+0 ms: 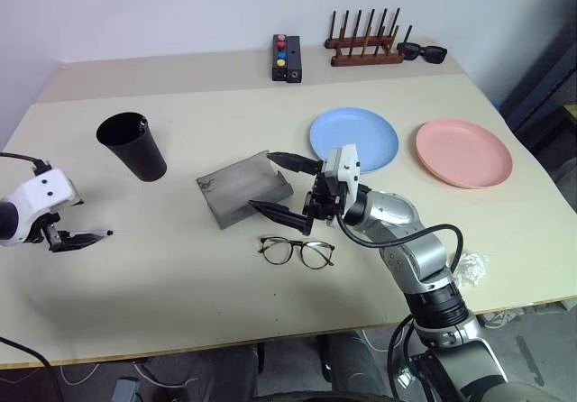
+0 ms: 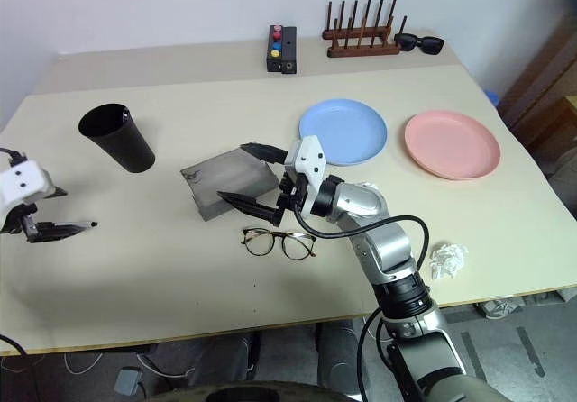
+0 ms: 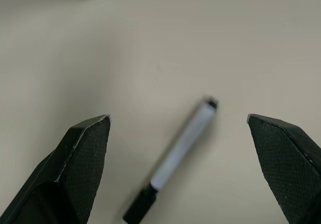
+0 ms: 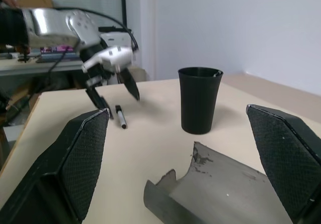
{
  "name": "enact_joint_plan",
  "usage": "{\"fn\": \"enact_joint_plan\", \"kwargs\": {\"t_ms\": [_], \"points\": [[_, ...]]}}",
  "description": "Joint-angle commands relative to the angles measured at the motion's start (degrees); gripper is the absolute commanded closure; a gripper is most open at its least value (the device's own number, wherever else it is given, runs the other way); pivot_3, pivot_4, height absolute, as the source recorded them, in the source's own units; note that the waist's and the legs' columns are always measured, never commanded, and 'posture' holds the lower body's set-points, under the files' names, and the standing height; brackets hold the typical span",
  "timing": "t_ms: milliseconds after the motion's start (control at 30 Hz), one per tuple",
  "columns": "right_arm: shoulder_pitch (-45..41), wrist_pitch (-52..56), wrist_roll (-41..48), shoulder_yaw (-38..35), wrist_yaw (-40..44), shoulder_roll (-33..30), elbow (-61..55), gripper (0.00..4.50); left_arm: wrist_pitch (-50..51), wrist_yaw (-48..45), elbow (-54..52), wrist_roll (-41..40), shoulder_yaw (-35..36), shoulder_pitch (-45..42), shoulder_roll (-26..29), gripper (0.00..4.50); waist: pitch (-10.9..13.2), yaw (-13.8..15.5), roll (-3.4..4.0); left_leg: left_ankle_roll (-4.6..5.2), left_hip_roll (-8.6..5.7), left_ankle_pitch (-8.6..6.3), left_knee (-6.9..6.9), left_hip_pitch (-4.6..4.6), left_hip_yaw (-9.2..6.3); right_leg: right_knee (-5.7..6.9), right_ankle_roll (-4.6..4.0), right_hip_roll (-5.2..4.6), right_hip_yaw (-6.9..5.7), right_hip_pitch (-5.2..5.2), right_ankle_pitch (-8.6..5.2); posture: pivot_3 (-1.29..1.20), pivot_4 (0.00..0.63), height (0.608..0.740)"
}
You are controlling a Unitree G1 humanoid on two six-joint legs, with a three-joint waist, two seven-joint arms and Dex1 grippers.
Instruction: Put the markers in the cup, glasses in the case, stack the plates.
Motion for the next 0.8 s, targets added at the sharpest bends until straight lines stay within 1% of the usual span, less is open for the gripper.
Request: {"fn": "enact_joint_plan", "kwargs": {"t_ms": [33, 200, 233, 300, 433, 467, 533, 667, 800], "points": [[0.0, -0.5, 0.9, -0.1, 0.1, 0.1, -2.2, 0.00, -6.2, -0.6, 6.2, 6.5, -4.3, -4.1, 0.4, 0.04, 0.0, 0.0, 0.00, 0.00, 0.01, 0.00, 0.00, 0.01, 0.00, 0.01, 0.00, 0.00, 0.00, 0.00, 0.00, 0.00, 0.150, 0.732], [0.8, -0.2, 1.1, -0.2, 0.1, -0.2, -3.1, 0.00, -11.2, -0.7, 12.4, 10.8, -8.0, -9.1, -2.1, 0.04, 0.0, 0.0, 0.03, 0.00, 0.02, 0.00, 0.00, 0.01, 0.00, 0.03, 0.00, 0.02, 0.00, -0.01, 0.00, 0.00, 0.150, 0.732], [0.9, -0.1, 1.1, -0.2, 0.0, -0.3, -3.2, 0.00, -11.8, -0.7, 13.3, 11.1, -8.3, -9.6, -2.6, 0.27, 0.0, 0.1, 0.04, 0.01, 0.02, 0.00, 0.01, 0.02, 0.01, 0.06, 0.01, 0.02, 0.00, 0.00, 0.00, 0.00, 0.150, 0.732], [1.0, 0.0, 1.1, -0.3, -0.2, -0.3, -3.4, 0.00, -13.2, -0.7, 14.7, 11.6, -8.6, -9.8, -3.4, 0.87, 0.0, 0.1, 0.11, 0.01, 0.02, 0.00, 0.04, 0.05, 0.01, 0.15, 0.01, 0.01, 0.01, 0.00, 0.00, 0.00, 0.150, 0.732], [1.3, 0.1, 1.3, -0.3, -0.3, -0.2, -3.6, 0.00, -13.8, -1.9, 16.5, 10.5, -8.0, -9.2, -5.0, 2.79, 0.0, 0.2, 0.28, 0.02, 0.02, 0.01, 0.12, 0.18, 0.00, 0.51, -0.03, 0.01, 0.01, 0.00, -0.09, 0.00, 0.150, 0.732], [1.3, 0.2, 1.3, -0.3, -0.3, -0.2, -3.7, 0.00, -13.7, -2.5, 16.4, 10.1, -7.9, -8.8, -5.3, 3.39, 0.0, 0.2, 0.35, 0.03, 0.02, 0.01, 0.15, 0.21, -0.01, 0.58, 0.01, 0.01, 0.01, 0.00, -0.14, 0.00, 0.150, 0.732], [1.2, 0.2, 1.4, -0.3, -0.2, -0.1, -3.6, 0.00, -13.5, -3.1, 15.9, 9.3, -7.4, -7.8, -5.7, 4.41, -0.1, 0.2, 0.54, 0.04, 0.05, 0.03, 0.18, 0.24, -0.01, 0.66, 0.09, 0.03, 0.00, 0.00, -0.20, 0.00, 0.150, 0.732], [1.2, 0.4, 1.5, -0.2, 0.0, -0.2, -3.6, 0.00, -11.4, -3.9, 11.2, 6.1, -4.6, -5.6, -6.7, 4.47, -0.1, 0.2, 0.69, 0.05, 0.07, 0.03, 0.24, 0.24, -0.01, 0.68, 0.08, 0.04, 0.01, 0.02, -0.19, 0.00, 0.150, 0.732], [0.6, 0.3, 1.5, -0.4, 0.7, -0.8, -3.7, 0.00, -4.9, -3.2, 0.4, -0.7, 1.2, -3.5, -8.9, 4.47, 0.0, 0.6, 0.66, 0.05, 0.06, 0.03, 0.26, 0.15, -0.02, 0.62, 0.07, 0.03, 0.00, 0.02, -0.19, 0.00, 0.150, 0.732]]}}
